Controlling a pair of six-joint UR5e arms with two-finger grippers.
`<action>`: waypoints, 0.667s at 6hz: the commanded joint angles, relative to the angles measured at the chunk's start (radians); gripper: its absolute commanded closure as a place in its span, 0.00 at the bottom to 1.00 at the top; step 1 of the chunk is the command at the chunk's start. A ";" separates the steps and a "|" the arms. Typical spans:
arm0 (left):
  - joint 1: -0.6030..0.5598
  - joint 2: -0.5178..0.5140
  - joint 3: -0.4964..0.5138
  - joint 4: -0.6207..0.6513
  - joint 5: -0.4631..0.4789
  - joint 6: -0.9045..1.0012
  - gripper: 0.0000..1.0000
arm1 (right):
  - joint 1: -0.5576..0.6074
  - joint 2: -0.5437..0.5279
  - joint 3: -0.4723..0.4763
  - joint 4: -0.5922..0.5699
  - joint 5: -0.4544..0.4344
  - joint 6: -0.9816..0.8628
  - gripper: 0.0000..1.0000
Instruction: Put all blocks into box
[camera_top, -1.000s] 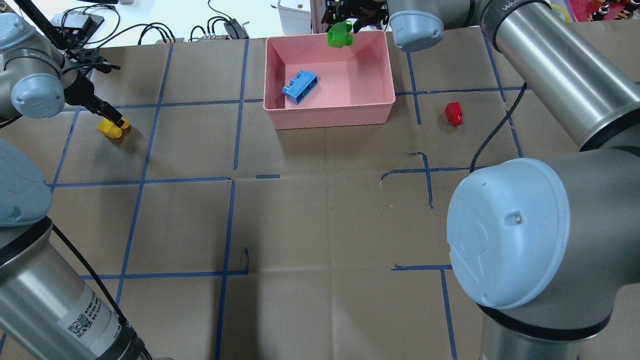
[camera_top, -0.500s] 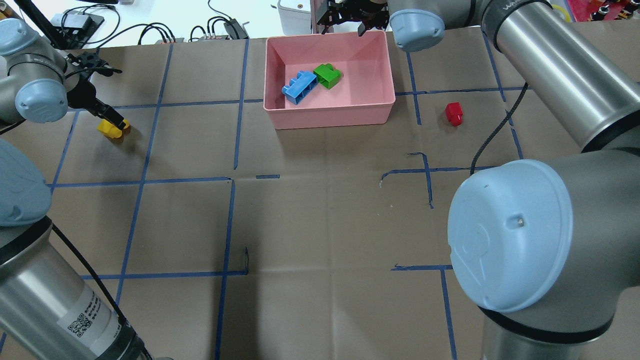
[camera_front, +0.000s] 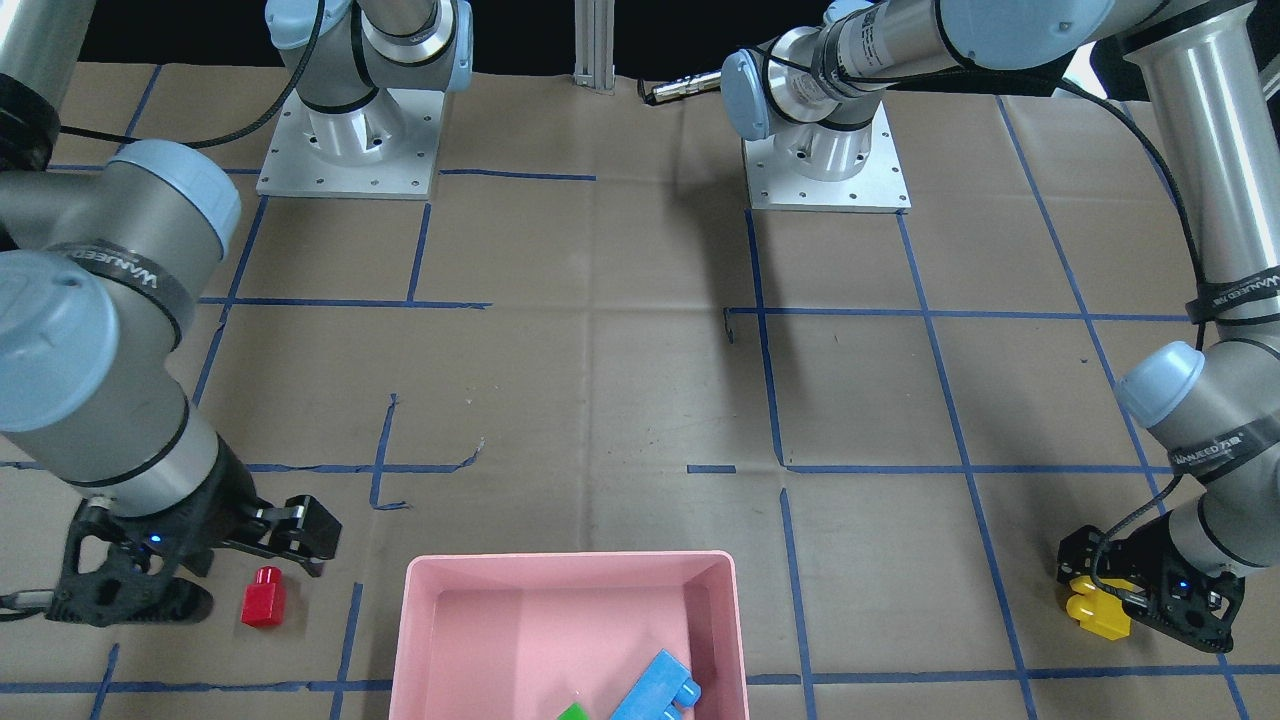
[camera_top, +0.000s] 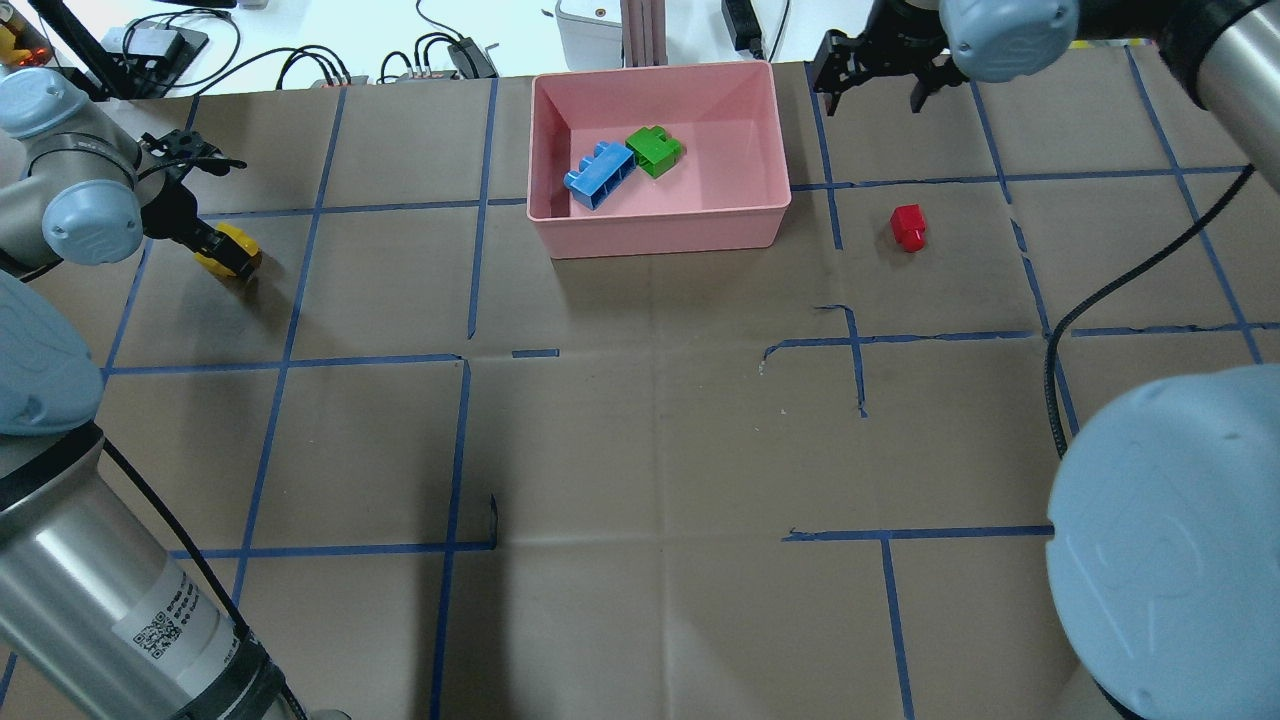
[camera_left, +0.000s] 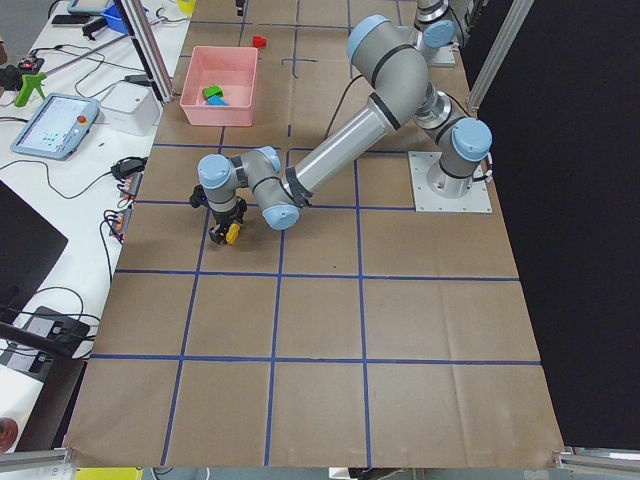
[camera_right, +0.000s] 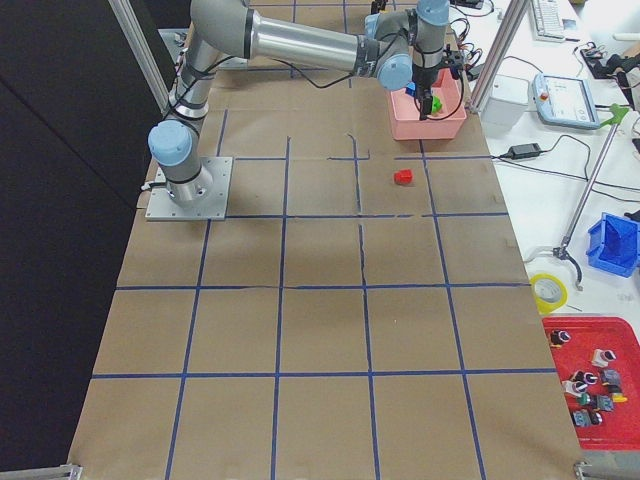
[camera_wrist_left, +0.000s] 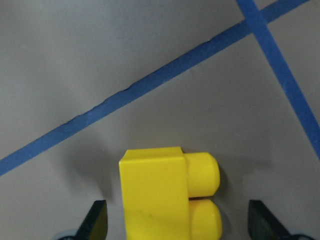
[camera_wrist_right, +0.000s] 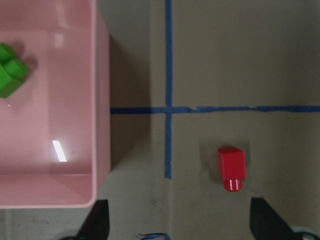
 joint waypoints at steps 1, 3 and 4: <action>-0.004 0.003 0.010 0.000 0.000 -0.005 0.18 | -0.099 -0.021 0.209 -0.236 -0.015 -0.075 0.00; -0.004 -0.006 0.021 0.002 0.002 -0.008 0.37 | -0.105 0.052 0.311 -0.420 -0.003 -0.065 0.00; -0.004 -0.003 0.021 0.002 0.002 -0.020 0.48 | -0.104 0.110 0.319 -0.516 -0.003 -0.075 0.00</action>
